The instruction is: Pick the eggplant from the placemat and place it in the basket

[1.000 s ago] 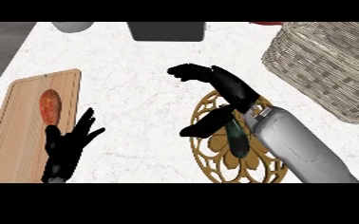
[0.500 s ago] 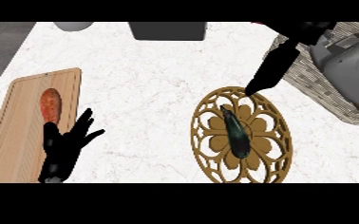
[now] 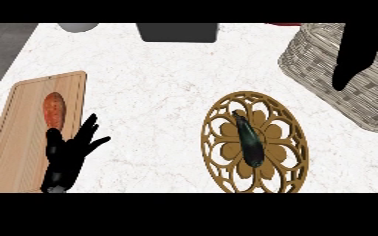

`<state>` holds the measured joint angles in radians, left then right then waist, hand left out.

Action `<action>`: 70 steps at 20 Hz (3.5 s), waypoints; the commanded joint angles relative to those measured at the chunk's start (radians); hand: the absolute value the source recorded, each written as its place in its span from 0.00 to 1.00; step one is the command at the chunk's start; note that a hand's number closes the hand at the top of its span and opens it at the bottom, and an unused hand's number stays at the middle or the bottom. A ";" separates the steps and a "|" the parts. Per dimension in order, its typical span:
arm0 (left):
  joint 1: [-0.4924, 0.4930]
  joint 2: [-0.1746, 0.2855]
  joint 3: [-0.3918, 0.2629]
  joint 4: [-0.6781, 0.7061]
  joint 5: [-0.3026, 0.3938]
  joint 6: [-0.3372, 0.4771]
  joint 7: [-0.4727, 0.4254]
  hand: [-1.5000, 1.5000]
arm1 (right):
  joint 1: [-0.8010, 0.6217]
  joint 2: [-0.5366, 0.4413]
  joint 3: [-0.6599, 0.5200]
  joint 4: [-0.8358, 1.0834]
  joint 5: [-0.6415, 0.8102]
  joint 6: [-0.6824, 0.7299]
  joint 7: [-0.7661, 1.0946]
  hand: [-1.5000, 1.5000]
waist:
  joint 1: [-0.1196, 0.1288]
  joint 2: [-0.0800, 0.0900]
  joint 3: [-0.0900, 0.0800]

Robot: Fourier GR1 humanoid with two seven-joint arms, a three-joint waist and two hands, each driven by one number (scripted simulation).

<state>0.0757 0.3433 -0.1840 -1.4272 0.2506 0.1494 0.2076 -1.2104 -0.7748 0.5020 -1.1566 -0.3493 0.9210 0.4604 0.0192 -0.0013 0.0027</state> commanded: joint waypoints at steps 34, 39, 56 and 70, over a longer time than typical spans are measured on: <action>0.022 -0.042 0.061 0.075 -0.079 -0.047 0.028 0.50 | 0.470 0.305 -0.014 -0.113 0.580 -0.088 -0.214 0.00 | -0.014 0.003 -0.003; 0.096 -0.023 0.082 0.012 -0.074 -0.082 0.012 0.50 | 0.486 0.324 -0.051 -0.087 0.652 -0.100 -0.269 0.00 | -0.008 0.002 -0.002; -0.027 -0.055 0.152 0.149 -0.085 -0.123 0.019 0.50 | 0.563 0.418 -0.061 -0.063 0.841 -0.124 -0.341 0.00 | -0.019 0.004 -0.003; 0.104 -0.116 0.105 -0.010 -0.147 -0.095 0.036 0.50 | 0.670 0.416 -0.038 -0.040 0.997 -0.133 -0.437 0.00 | -0.015 0.001 -0.003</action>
<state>0.1256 0.2535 -0.0502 -1.4506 0.1365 0.0446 0.2267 -0.5733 -0.3522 0.4712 -1.1680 0.6214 0.7823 0.0444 0.0055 -0.0049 0.0078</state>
